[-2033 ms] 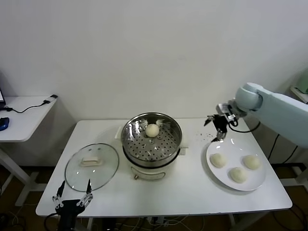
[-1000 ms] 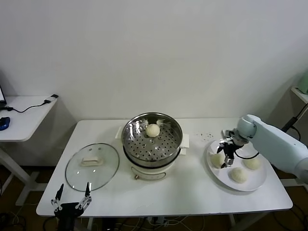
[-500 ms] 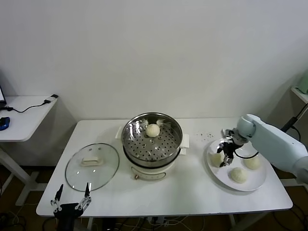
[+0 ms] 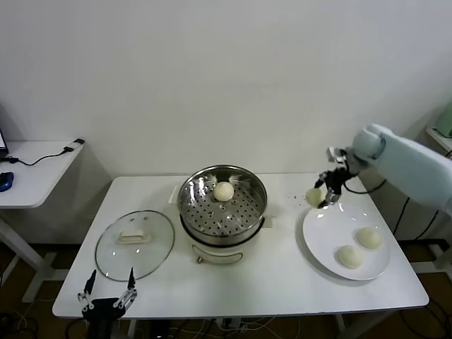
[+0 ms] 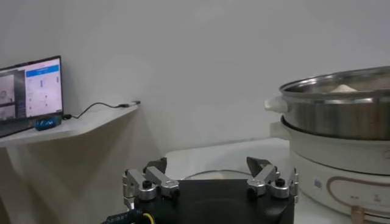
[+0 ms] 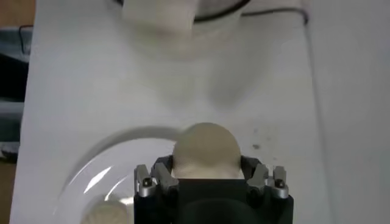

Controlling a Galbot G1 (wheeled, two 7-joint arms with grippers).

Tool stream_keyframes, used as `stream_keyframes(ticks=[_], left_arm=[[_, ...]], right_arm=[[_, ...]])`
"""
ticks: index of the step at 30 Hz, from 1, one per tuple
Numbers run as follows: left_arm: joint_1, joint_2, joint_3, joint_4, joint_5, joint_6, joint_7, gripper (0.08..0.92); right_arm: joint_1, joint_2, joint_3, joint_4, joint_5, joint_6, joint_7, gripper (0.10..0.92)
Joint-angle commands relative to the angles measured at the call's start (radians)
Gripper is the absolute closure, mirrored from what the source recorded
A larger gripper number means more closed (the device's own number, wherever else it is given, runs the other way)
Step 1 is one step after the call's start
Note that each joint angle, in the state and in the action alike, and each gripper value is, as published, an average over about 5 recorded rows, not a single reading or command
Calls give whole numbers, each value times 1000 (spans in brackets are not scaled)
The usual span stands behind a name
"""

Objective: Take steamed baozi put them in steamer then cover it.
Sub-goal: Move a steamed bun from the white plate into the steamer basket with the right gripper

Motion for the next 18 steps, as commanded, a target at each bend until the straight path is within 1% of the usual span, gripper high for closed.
stream_keyframes(ticks=[1,4,7,10,18], left_arm=[[8,8,7,-5,1,-8,0,177],[13,13,14,-10,2,-15,-2,177],[10,14,16,-10,19,-7,-21,177],[7,16,14,-11,29,-3,-36,177],[21,22,7,-16,29,-11,-32,177]], right_arm=[[305,233,-248,-8,307,-50,1,313],[300,329,-265,-7,387,-86,34,313],[277,404,-268,-10,435,-114,68,313],[241,464,-268,-20,444,-127,94,313],[123,573,-277,-45,434,-142,137,313]])
